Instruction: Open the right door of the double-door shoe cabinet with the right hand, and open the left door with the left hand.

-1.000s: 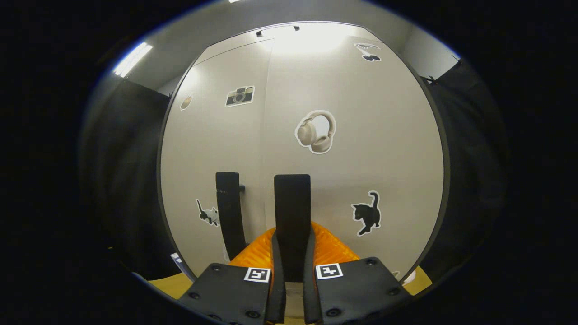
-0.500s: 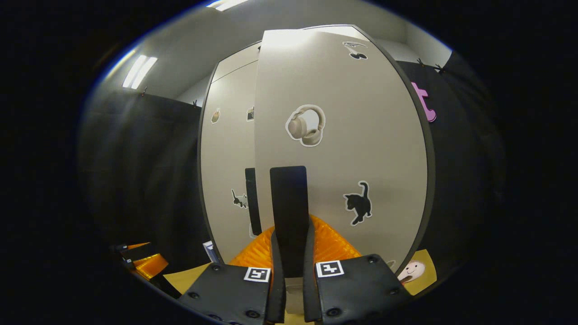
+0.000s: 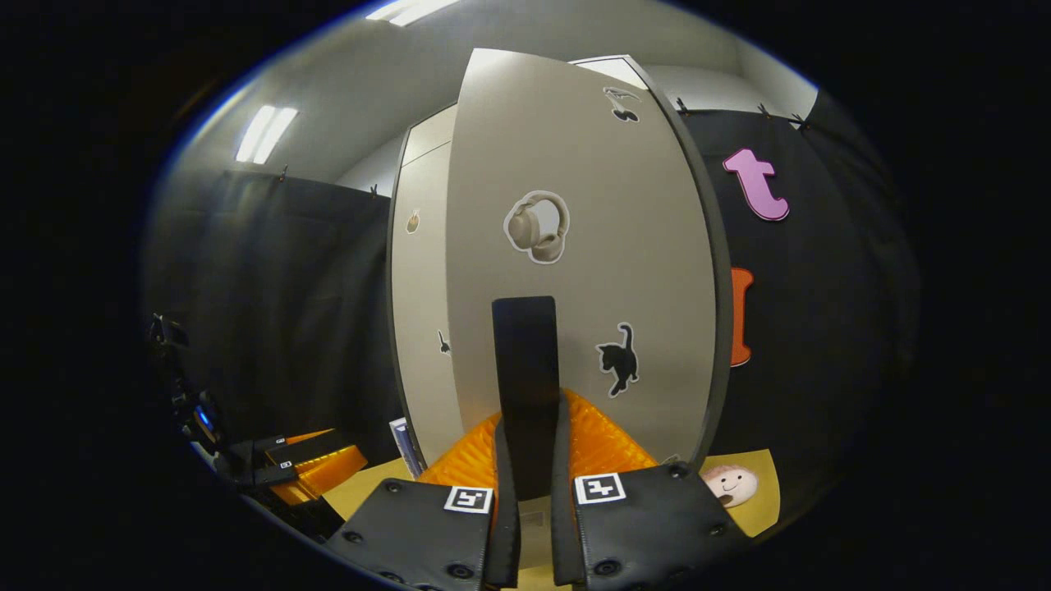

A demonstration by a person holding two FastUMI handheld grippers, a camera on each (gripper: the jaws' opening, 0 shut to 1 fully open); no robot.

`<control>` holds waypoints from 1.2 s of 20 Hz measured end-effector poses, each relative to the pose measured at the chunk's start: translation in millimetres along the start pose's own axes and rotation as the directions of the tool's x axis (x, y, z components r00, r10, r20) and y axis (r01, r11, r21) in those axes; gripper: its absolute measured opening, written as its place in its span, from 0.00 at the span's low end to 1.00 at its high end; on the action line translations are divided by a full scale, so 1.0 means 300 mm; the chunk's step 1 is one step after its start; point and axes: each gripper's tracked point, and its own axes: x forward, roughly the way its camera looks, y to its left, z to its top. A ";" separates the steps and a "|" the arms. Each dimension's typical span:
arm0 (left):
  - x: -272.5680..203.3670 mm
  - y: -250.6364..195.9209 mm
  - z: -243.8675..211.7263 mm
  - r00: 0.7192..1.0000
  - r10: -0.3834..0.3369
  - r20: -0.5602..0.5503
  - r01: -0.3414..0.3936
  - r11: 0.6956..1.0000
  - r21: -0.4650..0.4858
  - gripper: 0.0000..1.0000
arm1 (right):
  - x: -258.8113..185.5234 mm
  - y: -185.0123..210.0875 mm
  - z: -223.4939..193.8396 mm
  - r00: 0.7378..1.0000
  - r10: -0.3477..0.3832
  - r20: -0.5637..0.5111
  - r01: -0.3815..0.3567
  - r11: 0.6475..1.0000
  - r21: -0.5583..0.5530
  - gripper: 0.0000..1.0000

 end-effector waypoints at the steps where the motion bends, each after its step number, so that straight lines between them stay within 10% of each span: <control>1: 0.003 -0.019 -0.008 1.000 -0.011 -0.006 0.011 1.000 -0.004 0.94 | -0.005 -0.004 0.001 1.000 0.010 -0.005 -0.010 1.000 0.004 0.24; 24: 0.075 -0.170 -0.075 0.992 -0.121 -0.039 0.117 0.989 -0.094 0.94 | -0.073 -0.130 0.011 0.982 -0.189 0.008 0.189 0.981 -0.039 0.22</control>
